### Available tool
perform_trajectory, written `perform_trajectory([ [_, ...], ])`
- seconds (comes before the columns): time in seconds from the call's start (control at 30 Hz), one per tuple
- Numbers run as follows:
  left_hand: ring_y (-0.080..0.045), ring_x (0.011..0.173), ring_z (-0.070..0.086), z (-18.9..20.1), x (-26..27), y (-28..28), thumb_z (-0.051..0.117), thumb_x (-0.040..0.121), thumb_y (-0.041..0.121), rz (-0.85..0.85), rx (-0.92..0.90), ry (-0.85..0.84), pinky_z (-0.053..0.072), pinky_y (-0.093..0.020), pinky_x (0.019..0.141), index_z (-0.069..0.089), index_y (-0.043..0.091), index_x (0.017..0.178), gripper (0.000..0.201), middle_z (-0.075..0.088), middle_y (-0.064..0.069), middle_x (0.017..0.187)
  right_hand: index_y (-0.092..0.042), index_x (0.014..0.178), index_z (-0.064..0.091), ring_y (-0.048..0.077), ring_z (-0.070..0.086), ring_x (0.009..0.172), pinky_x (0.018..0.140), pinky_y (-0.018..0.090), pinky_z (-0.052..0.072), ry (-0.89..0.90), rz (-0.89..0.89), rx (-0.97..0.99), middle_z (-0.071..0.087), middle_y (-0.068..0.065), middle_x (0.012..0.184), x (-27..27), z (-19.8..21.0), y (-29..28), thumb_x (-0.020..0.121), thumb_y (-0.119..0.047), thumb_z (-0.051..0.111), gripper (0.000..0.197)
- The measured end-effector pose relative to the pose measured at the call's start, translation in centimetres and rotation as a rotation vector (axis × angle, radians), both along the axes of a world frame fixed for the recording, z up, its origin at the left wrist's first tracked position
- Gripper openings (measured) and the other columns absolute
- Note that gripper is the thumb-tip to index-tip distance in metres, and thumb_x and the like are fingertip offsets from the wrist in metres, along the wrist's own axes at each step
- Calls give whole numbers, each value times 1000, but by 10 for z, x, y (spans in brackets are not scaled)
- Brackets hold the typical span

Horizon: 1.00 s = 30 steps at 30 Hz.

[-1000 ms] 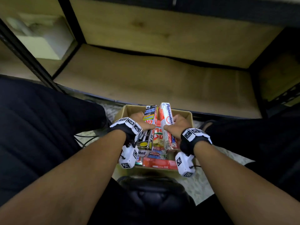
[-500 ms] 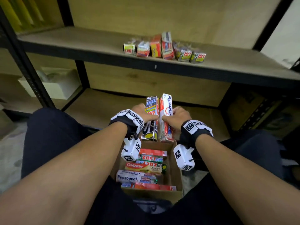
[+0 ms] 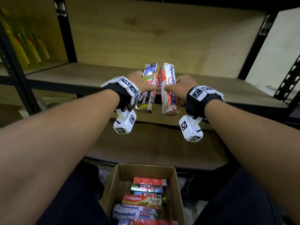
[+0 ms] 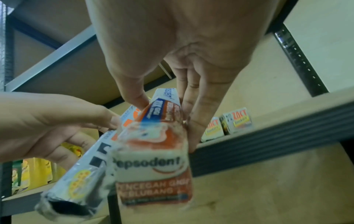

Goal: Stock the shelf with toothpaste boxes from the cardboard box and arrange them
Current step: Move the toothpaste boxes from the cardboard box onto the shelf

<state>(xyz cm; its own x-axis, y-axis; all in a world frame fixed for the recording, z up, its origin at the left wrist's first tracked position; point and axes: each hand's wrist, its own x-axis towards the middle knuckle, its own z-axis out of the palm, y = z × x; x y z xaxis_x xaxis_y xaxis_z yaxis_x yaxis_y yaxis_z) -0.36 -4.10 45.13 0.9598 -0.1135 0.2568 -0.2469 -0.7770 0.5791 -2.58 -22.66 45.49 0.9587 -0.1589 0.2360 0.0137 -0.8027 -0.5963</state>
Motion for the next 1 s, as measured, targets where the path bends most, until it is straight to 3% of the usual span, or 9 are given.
perform_trajectory([
  [0.1, -21, 98, 61, 24, 21, 9, 75, 73, 52, 27, 23, -40, 53, -34, 85, 53, 19, 125, 66, 61, -2, 111, -11, 92, 74, 25, 71, 75, 71, 37, 61, 2, 4, -100, 74, 7, 86, 19, 22, 0, 75, -48, 68, 41],
  [0.2, -24, 99, 63, 43, 50, 17, 75, 74, 50, 54, 49, -71, 47, -28, 76, 47, 19, 137, 76, 65, -4, 114, -13, 103, 74, 28, 72, 84, 79, 43, 61, -7, 4, -158, 75, 8, 94, 46, 38, -1, 77, -42, 67, 39],
  [0.27, -24, 99, 62, 51, 65, 20, 74, 77, 47, 59, 71, -79, 43, -27, 75, 47, 21, 138, 72, 65, -6, 117, -17, 114, 70, 27, 71, 88, 82, 38, 59, -25, 6, -181, 75, 7, 97, 61, 44, -3, 80, -37, 68, 40],
  [0.47, -31, 112, 60, 64, 115, 24, 70, 83, 43, 69, 144, -98, 48, -32, 86, 57, 20, 132, 56, 65, -13, 122, -29, 116, 68, 15, 61, 55, 57, 28, 54, -38, 48, -194, 65, -5, 67, 115, 55, -5, 80, -28, 72, 36],
  [0.53, -30, 109, 61, 64, 129, 26, 68, 81, 51, 77, 192, -85, 48, -30, 86, 60, 24, 128, 55, 66, -10, 121, -31, 113, 70, 16, 60, 54, 58, 28, 55, -28, 59, -238, 68, -4, 72, 128, 53, -5, 78, -28, 71, 35],
  [0.6, -26, 109, 61, 64, 143, 27, 65, 79, 57, 85, 230, -61, 49, -32, 92, 64, 27, 124, 54, 63, -3, 126, -33, 113, 70, 19, 63, 65, 59, 25, 52, -23, 66, -319, 72, -2, 97, 139, 52, -6, 79, -29, 69, 35],
  [0.7, -21, 97, 58, 59, 158, 30, 65, 78, 60, 63, 255, -11, 51, -35, 91, 67, 28, 115, 49, 62, 0, 126, -35, 120, 66, 22, 64, 88, 69, 24, 48, -29, 90, -398, 59, -3, 136, 152, 47, -7, 84, -28, 65, 37],
  [0.9, -20, 101, 57, 43, 178, 33, 69, 78, 58, 23, 266, 39, 48, -31, 89, 71, 26, 104, 42, 62, 5, 114, -30, 137, 58, 26, 58, 119, 91, 27, 47, -4, 107, -517, 55, 3, 142, 168, 32, -12, 95, -31, 57, 42],
  [1.0, -20, 98, 61, 41, 176, 31, 68, 80, 57, 16, 273, 51, 52, -33, 87, 73, 25, 100, 38, 68, 3, 109, -29, 137, 58, 25, 56, 123, 97, 30, 47, -10, 109, -502, 55, 2, 143, 162, 32, -14, 98, -39, 53, 41],
])
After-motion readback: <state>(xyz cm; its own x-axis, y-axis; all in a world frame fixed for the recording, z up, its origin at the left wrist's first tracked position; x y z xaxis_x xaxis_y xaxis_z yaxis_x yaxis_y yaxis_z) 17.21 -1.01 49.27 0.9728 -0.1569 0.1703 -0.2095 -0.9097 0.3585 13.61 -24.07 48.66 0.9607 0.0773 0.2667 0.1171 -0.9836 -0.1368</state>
